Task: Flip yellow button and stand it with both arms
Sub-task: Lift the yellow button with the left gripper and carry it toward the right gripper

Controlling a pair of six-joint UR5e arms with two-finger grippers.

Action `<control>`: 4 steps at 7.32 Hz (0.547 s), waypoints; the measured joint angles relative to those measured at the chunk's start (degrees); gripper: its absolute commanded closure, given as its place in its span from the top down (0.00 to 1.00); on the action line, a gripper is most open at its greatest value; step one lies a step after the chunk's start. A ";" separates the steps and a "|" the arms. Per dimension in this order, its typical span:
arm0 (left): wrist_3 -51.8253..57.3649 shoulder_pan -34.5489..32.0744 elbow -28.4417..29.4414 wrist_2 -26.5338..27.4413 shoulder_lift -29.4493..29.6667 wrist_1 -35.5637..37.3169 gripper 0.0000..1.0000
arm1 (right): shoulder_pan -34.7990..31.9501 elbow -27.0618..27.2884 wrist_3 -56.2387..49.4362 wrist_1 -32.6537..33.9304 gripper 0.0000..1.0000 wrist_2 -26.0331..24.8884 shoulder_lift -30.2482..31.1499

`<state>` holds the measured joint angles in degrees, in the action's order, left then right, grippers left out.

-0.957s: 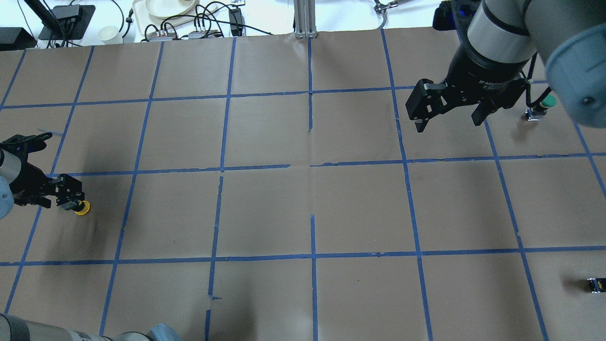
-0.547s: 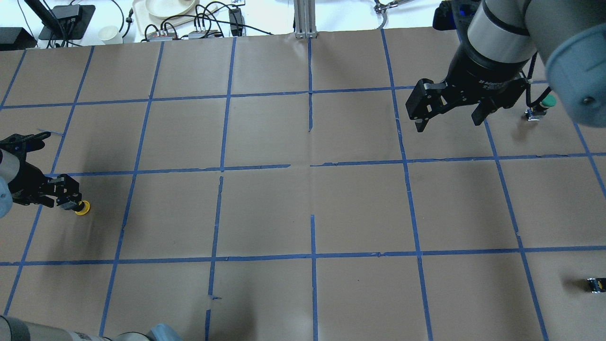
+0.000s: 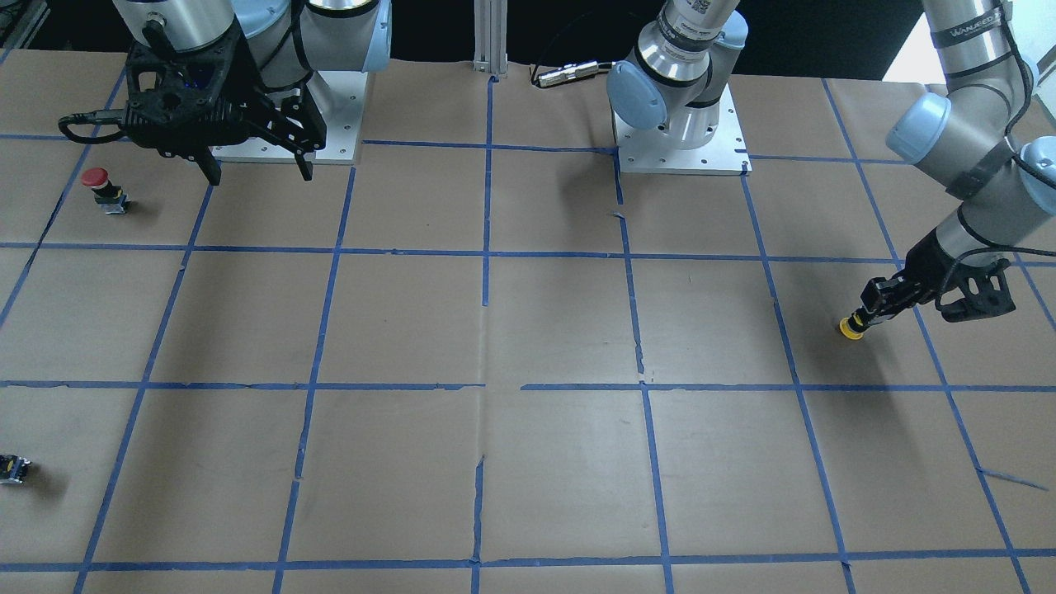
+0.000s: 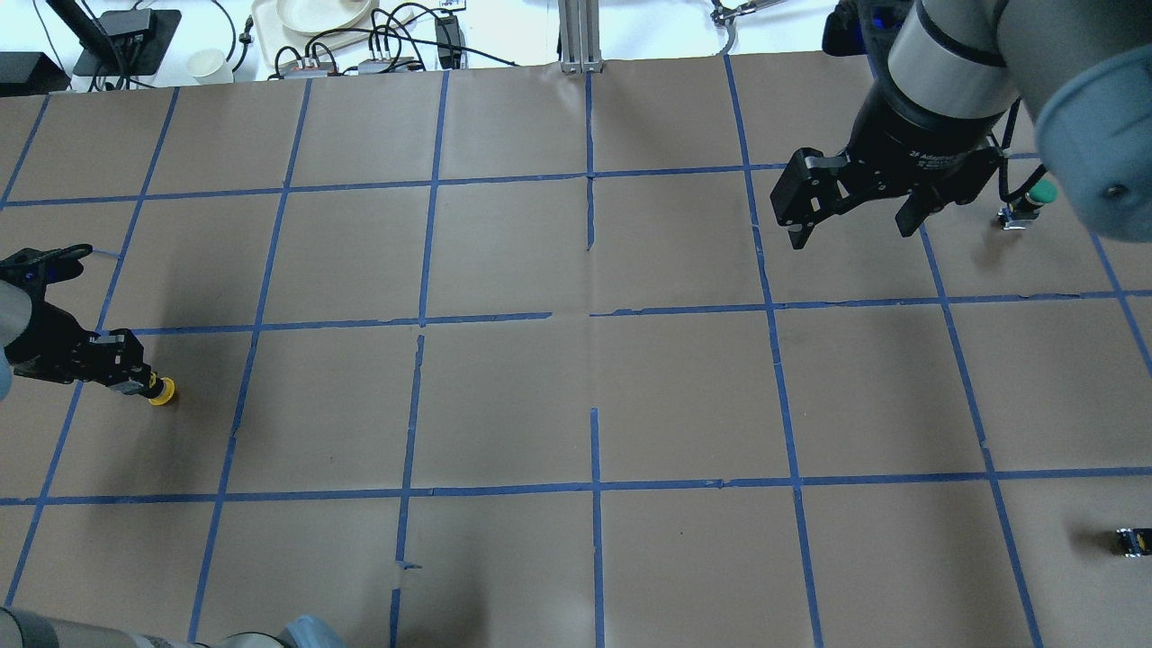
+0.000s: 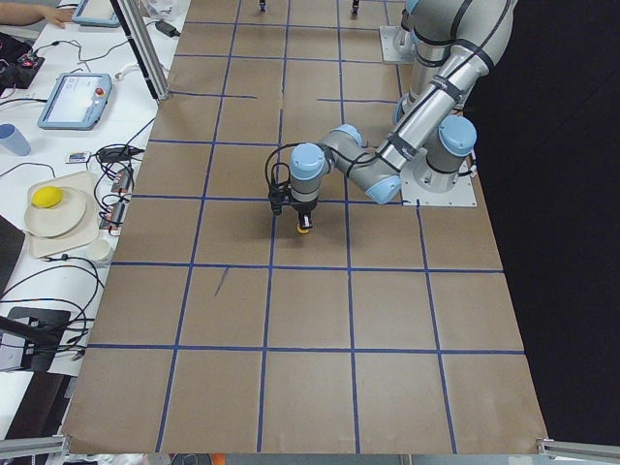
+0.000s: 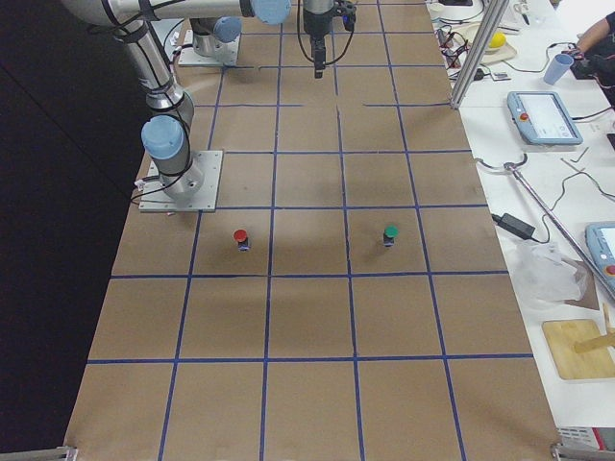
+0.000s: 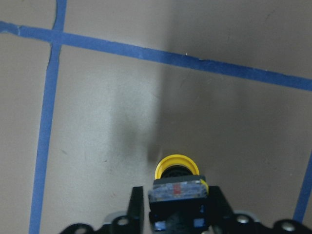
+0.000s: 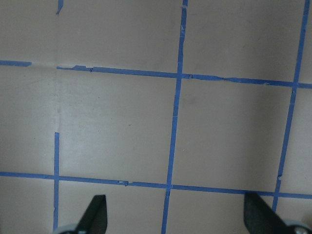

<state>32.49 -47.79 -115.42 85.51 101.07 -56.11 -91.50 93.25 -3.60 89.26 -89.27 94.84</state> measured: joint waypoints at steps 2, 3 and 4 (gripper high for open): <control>0.17 -0.71 6.76 -4.88 -4.30 -16.82 0.21 | 0.00 0.00 -0.02 -0.04 1.00 -0.02 0.00; 0.24 -1.71 9.74 -8.79 -5.45 -23.87 0.21 | 0.00 0.00 -0.05 -0.05 1.00 -0.03 -0.01; 0.18 -4.08 11.36 -13.13 -5.88 -28.01 0.21 | 0.01 0.00 -0.11 -0.04 1.00 -0.03 -0.01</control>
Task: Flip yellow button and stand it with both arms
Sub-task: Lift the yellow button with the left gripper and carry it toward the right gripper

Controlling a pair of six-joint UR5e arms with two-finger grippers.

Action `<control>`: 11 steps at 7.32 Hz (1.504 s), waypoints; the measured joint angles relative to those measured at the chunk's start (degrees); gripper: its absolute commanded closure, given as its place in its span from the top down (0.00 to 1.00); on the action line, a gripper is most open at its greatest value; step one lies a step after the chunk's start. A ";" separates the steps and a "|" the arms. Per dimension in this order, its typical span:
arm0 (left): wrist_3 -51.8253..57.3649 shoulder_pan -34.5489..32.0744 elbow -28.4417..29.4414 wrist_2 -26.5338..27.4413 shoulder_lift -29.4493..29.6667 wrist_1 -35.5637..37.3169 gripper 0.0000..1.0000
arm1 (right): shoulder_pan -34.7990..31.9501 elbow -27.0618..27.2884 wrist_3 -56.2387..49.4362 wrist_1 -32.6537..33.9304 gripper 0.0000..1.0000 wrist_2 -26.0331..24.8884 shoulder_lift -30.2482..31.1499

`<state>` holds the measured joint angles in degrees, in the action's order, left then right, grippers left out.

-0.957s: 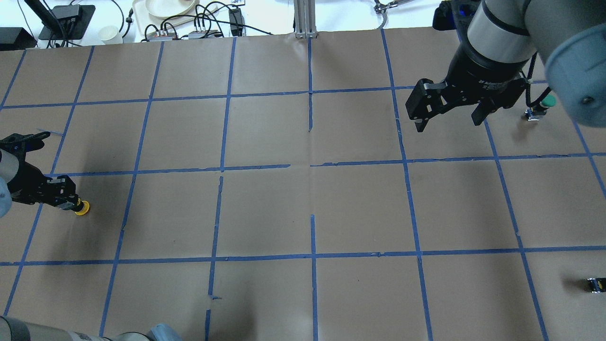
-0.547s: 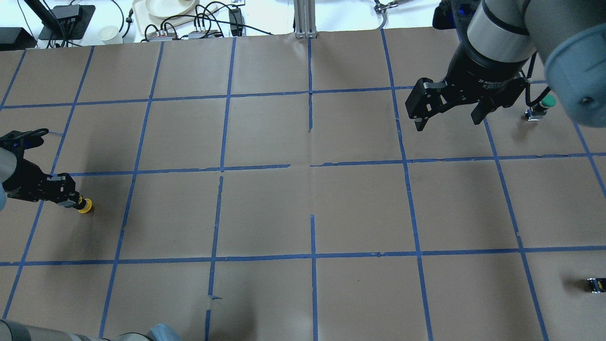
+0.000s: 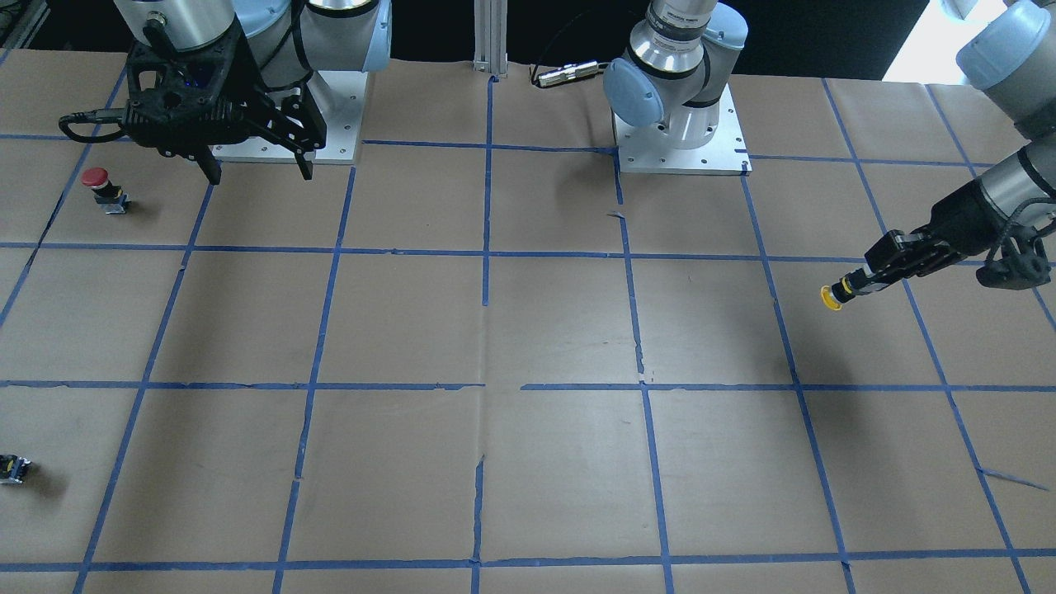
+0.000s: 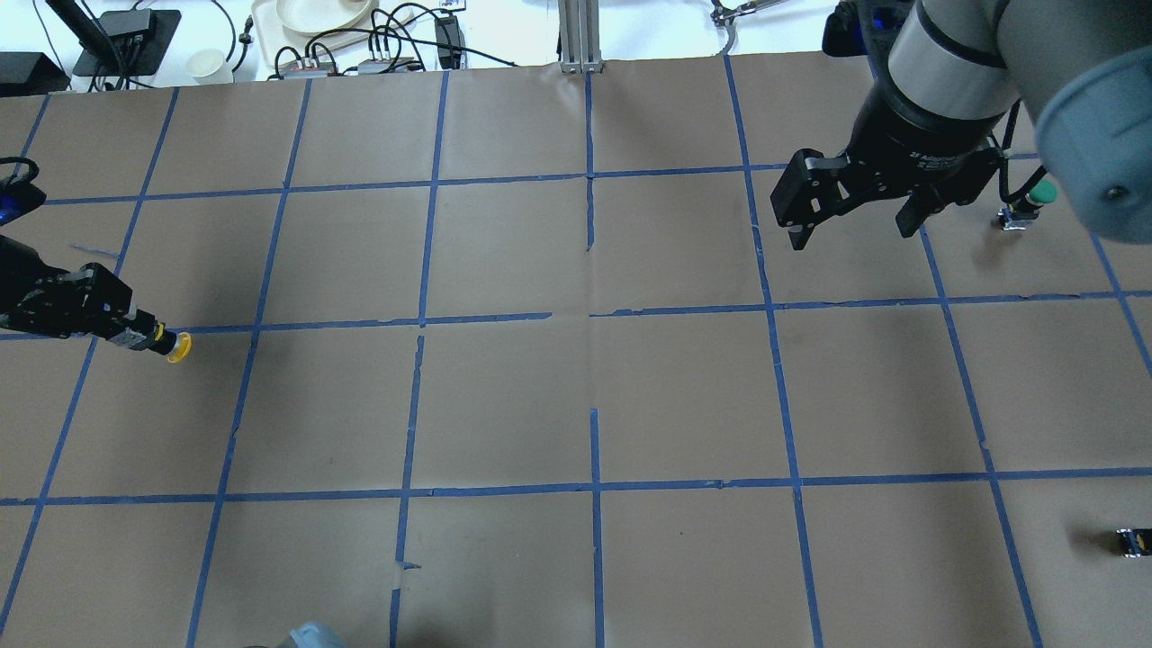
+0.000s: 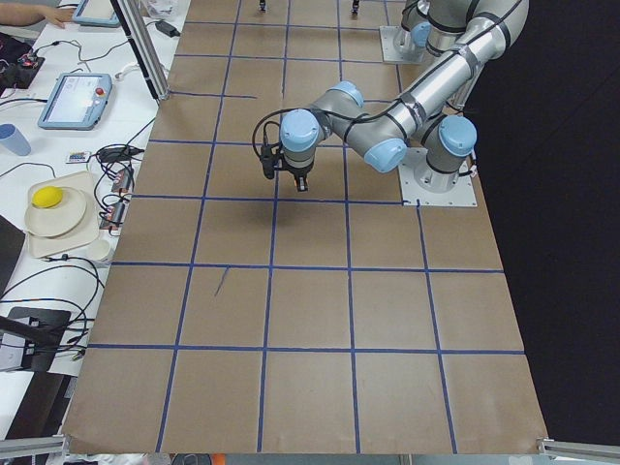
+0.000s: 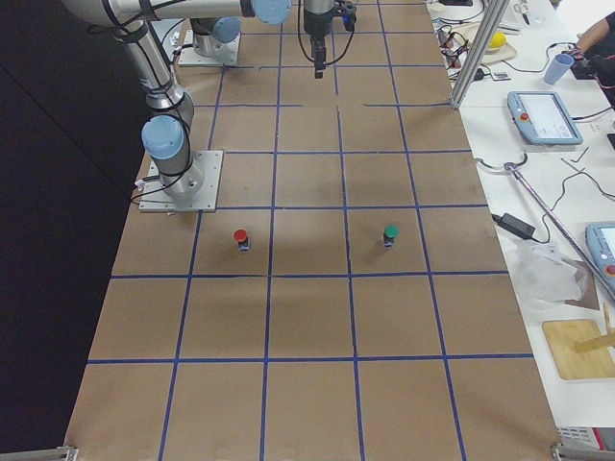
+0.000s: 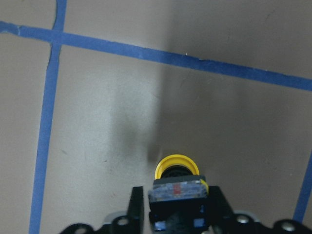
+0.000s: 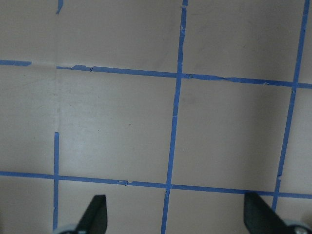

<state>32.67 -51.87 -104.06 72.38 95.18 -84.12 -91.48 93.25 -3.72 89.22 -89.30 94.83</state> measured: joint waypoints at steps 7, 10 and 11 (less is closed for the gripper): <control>-1.22 -23.46 -0.52 -44.40 -6.99 -13.07 0.20 | 13.70 -2.88 0.04 -1.33 0.99 10.14 0.91; -2.84 -32.45 -2.40 -60.63 -7.23 -13.08 0.18 | 24.21 -2.39 0.09 -15.97 1.00 40.00 1.65; -2.98 -34.60 -3.37 -64.82 -7.48 -12.81 0.18 | 24.86 -1.17 -0.07 -19.93 1.00 50.90 1.69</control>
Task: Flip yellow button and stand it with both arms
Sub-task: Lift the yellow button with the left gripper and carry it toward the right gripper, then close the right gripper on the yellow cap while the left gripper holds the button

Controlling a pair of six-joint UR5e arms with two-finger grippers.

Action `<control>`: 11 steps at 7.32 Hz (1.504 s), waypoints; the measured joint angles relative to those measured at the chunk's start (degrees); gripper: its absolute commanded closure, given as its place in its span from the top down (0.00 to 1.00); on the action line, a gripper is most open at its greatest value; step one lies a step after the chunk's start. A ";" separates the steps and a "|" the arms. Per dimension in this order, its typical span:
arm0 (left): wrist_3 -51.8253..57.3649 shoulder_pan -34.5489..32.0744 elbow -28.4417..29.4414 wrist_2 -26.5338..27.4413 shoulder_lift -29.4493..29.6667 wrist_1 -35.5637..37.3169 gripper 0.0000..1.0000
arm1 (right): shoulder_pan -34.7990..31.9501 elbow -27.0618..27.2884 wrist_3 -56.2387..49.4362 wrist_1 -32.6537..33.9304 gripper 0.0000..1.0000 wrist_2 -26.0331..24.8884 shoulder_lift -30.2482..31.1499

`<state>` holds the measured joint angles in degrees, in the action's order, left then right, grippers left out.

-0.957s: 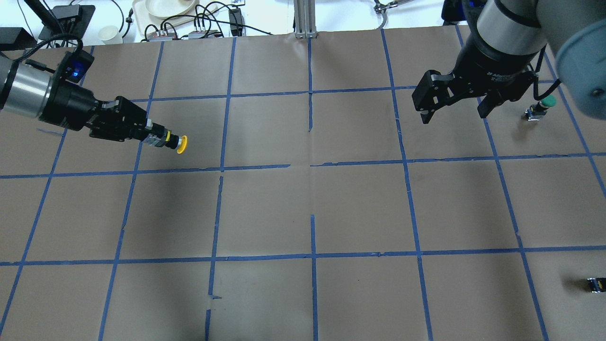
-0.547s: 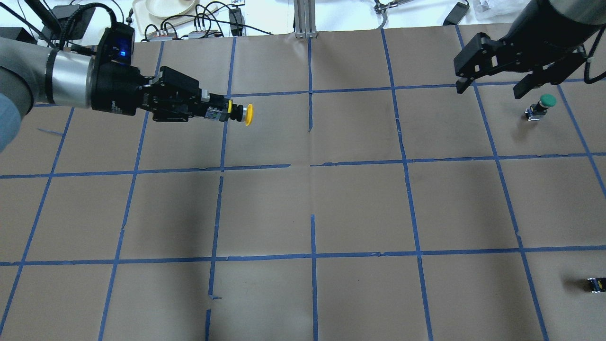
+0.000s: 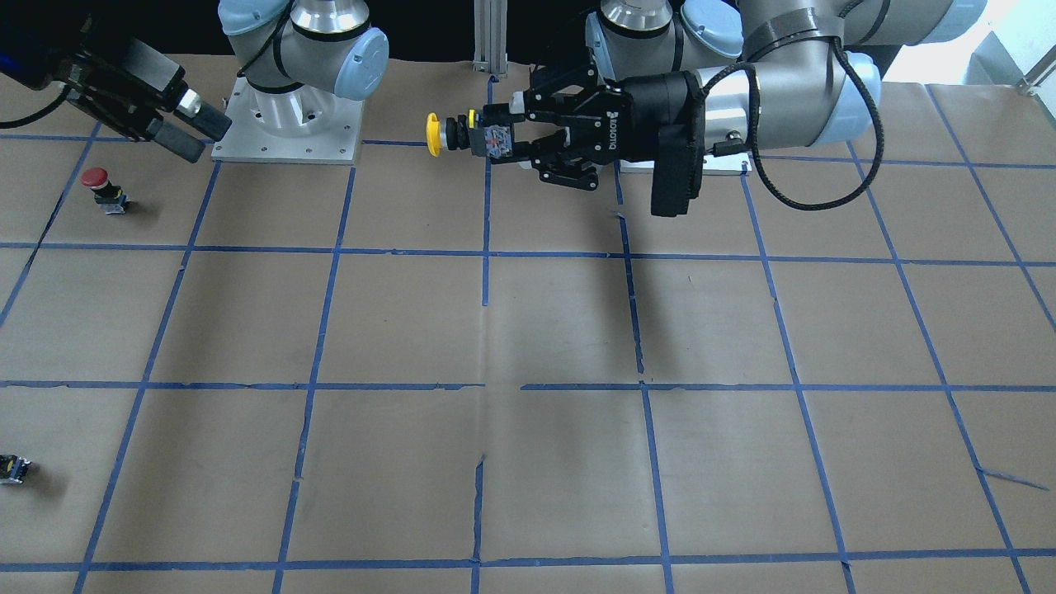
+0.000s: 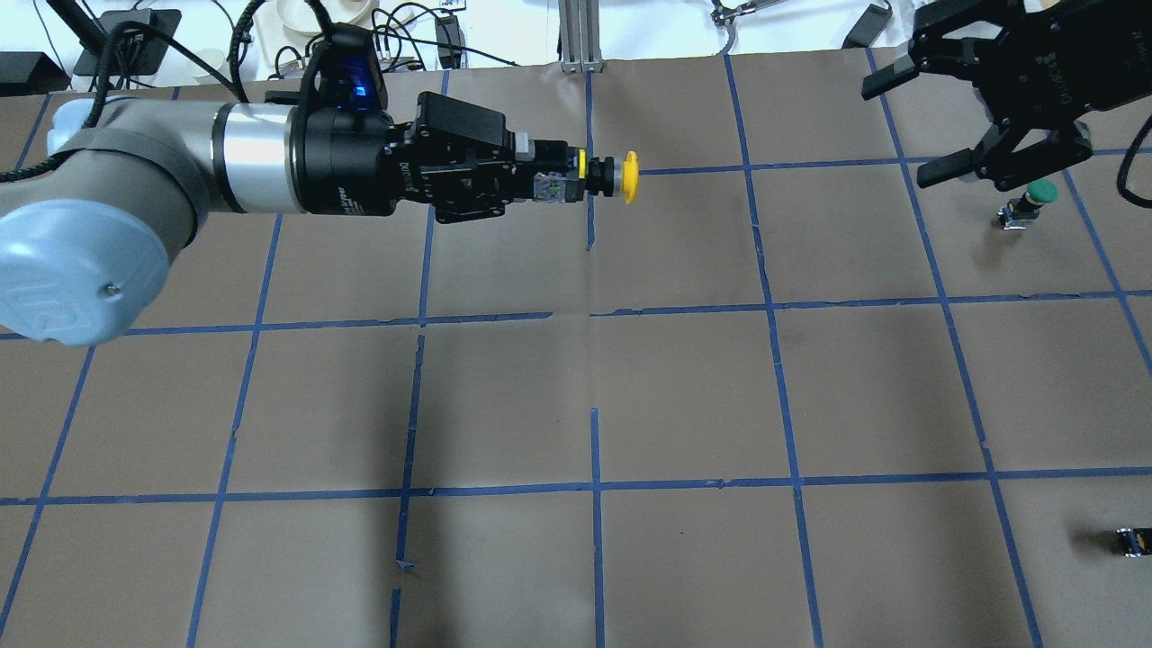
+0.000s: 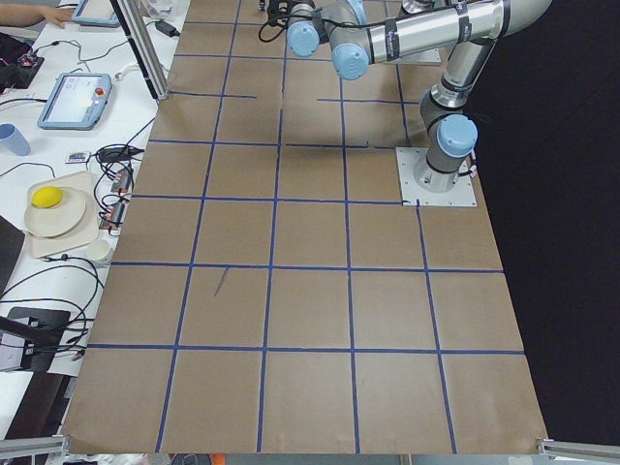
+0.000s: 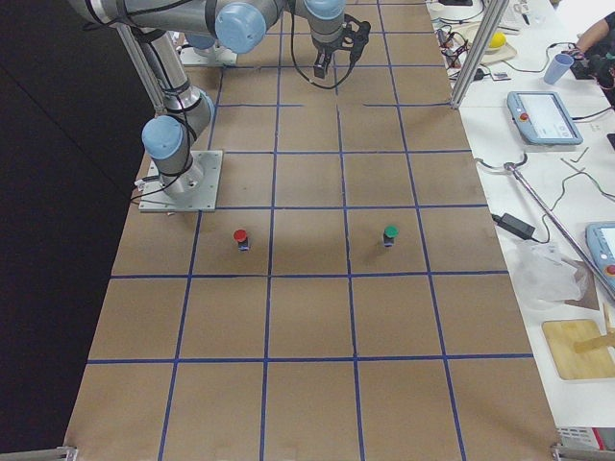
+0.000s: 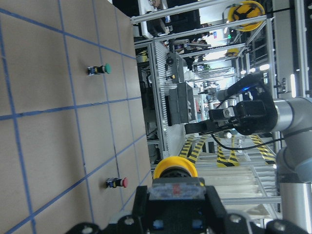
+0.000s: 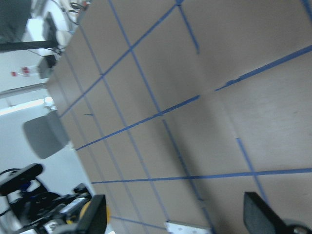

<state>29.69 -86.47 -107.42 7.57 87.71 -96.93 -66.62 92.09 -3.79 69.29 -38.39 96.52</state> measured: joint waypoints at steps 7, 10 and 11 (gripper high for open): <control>0.01 -4.73 -2.08 -10.99 -0.59 0.37 0.18 | -1.41 5.05 6.36 -3.72 1.00 18.81 1.38; -0.04 -5.42 -2.01 -11.84 -0.54 0.41 0.18 | -2.45 5.45 10.97 -5.15 0.99 18.28 4.51; -0.06 -5.68 -1.93 -12.34 -0.41 0.64 0.18 | -2.54 6.42 11.85 -6.05 0.99 17.85 6.09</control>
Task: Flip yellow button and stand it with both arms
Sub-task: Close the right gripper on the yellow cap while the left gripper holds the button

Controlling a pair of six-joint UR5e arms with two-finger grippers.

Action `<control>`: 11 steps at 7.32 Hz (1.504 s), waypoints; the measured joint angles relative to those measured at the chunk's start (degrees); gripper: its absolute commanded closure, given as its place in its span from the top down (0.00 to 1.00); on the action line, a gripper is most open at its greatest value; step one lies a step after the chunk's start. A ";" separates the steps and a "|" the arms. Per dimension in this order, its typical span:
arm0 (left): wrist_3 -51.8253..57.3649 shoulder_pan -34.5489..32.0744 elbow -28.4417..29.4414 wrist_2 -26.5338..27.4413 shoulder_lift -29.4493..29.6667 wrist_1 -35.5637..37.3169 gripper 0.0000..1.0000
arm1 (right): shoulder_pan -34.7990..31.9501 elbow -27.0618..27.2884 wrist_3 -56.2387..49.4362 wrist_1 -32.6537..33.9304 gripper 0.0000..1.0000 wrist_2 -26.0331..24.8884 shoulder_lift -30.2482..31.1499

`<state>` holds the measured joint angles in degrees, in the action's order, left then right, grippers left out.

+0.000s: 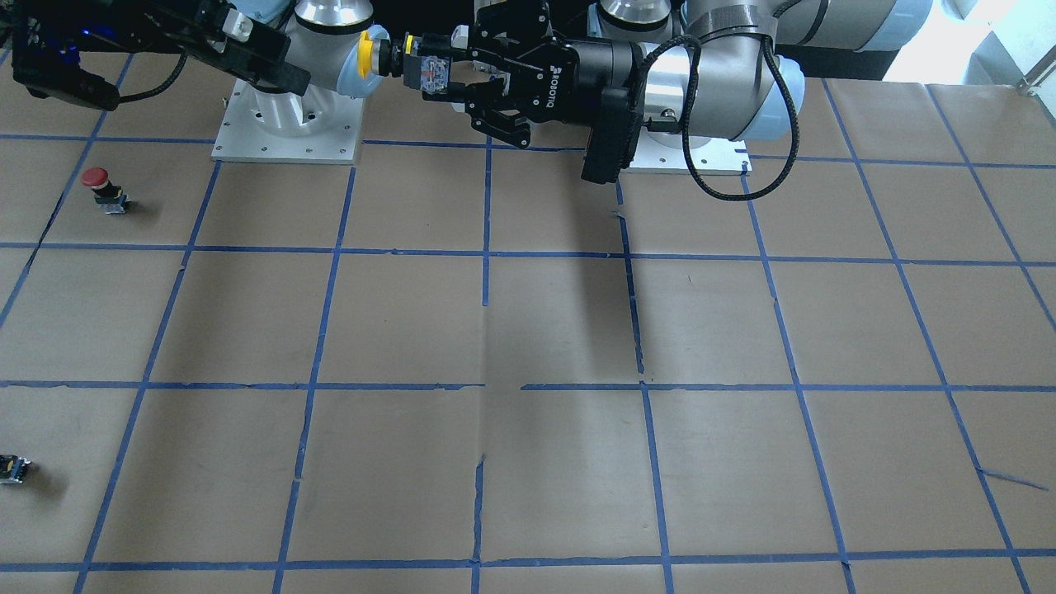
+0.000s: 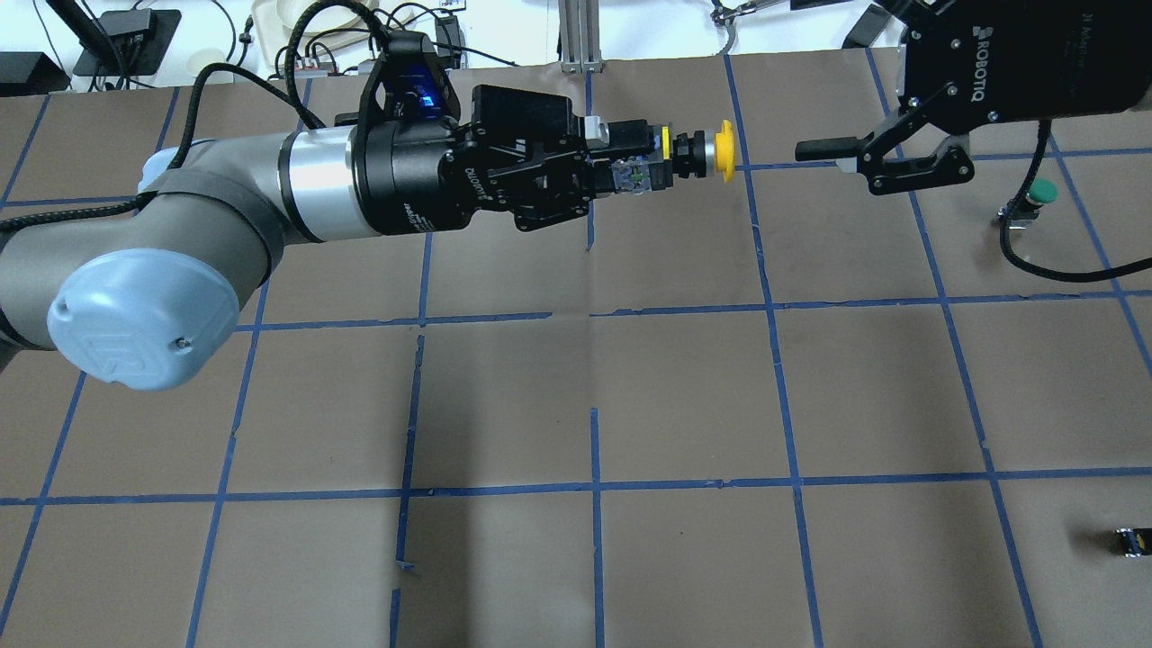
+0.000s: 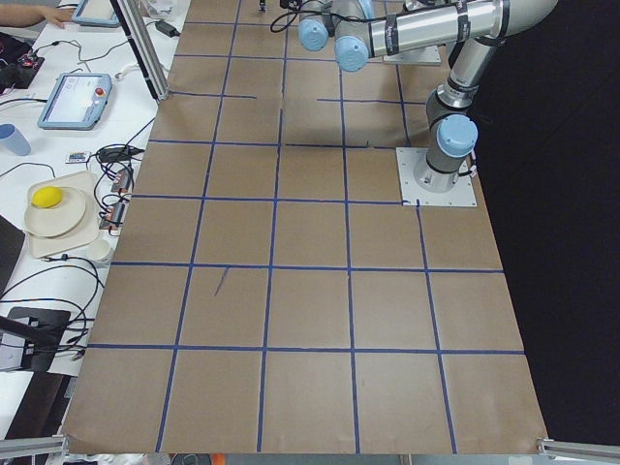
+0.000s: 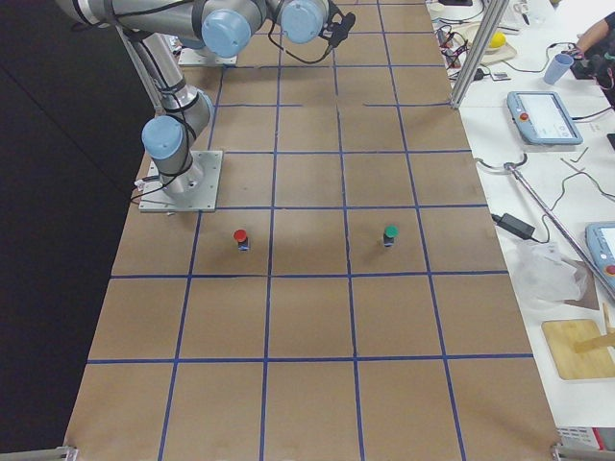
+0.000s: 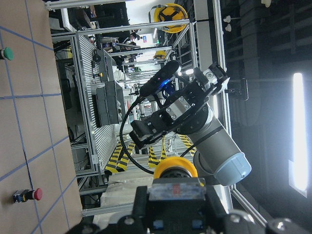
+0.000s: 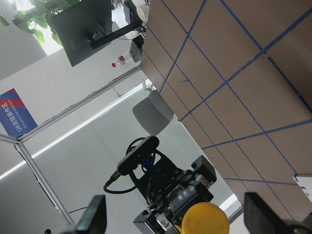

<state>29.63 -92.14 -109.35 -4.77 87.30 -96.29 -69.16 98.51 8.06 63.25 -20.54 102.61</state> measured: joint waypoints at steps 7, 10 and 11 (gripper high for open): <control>-0.01 -0.41 0.10 -3.74 -0.18 0.58 0.17 | -3.94 3.33 1.52 -1.13 0.93 0.02 2.12; -0.01 -0.41 0.13 -3.75 -0.16 1.36 0.17 | -4.21 3.19 1.54 -0.88 0.62 0.13 3.91; -0.01 -0.41 0.05 -3.73 -0.15 1.47 0.17 | -4.22 3.14 1.55 -0.90 0.49 0.17 4.21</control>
<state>29.62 -92.55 -109.31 -8.50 87.14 -94.82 -73.38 101.65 9.61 62.35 -20.38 106.82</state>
